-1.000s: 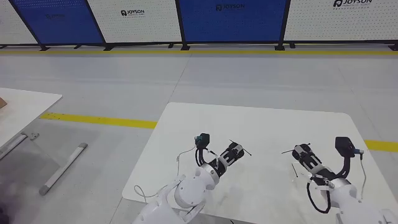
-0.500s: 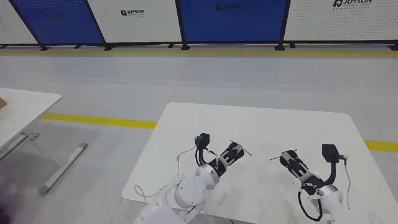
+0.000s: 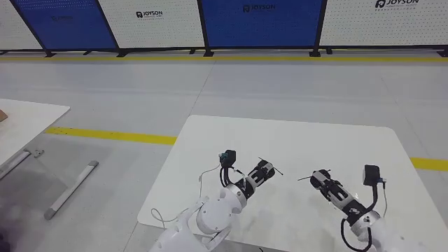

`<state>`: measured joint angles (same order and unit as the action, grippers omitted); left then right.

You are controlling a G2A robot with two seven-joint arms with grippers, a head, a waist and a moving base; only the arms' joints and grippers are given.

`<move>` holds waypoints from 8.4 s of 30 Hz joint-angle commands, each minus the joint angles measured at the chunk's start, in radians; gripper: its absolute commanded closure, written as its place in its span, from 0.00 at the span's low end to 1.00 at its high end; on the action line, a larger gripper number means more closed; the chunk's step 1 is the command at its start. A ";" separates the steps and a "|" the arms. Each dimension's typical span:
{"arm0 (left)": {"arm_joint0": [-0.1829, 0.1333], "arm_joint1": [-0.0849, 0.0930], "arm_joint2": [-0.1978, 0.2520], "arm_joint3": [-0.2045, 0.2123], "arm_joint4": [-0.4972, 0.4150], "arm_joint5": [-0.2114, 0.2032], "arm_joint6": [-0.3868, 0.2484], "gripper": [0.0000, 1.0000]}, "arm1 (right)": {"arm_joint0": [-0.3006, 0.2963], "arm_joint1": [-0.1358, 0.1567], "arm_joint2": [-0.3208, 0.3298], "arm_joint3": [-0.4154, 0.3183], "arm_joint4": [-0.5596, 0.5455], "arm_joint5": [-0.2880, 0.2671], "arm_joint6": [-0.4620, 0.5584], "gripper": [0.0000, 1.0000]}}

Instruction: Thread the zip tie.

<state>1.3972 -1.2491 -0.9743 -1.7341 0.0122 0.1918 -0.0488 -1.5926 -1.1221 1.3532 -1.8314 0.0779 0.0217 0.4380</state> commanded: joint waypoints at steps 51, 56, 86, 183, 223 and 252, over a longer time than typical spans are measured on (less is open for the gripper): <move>0.000 0.000 0.000 0.000 0.000 0.000 0.000 1.00 | 0.073 -0.053 -0.191 0.081 -0.102 0.059 -0.296 1.00; 0.000 0.000 0.000 0.000 0.000 0.000 0.000 1.00 | 0.073 -0.053 -0.191 0.081 -0.102 0.059 -0.296 1.00; 0.000 0.000 0.000 0.000 0.000 0.000 0.000 1.00 | 0.052 -0.069 -0.208 0.061 -0.159 0.041 -0.374 1.00; 0.014 -0.006 -0.004 -0.024 0.015 0.002 0.057 1.00 | -0.017 -0.103 -0.204 0.041 -0.340 -0.074 -0.488 1.00; 0.014 -0.006 -0.004 -0.024 0.015 0.002 0.057 1.00 | 0.071 -0.149 -0.247 0.146 -0.312 -0.058 -0.490 1.00; 0.014 -0.006 -0.004 -0.024 0.015 0.002 0.057 1.00 | 0.019 -0.158 -0.212 0.097 -0.333 -0.060 -0.474 1.00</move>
<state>1.4116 -1.2554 -0.9787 -1.7582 0.0276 0.1937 0.0078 -1.5735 -1.2802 1.1410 -1.7343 -0.2542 -0.0392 -0.0367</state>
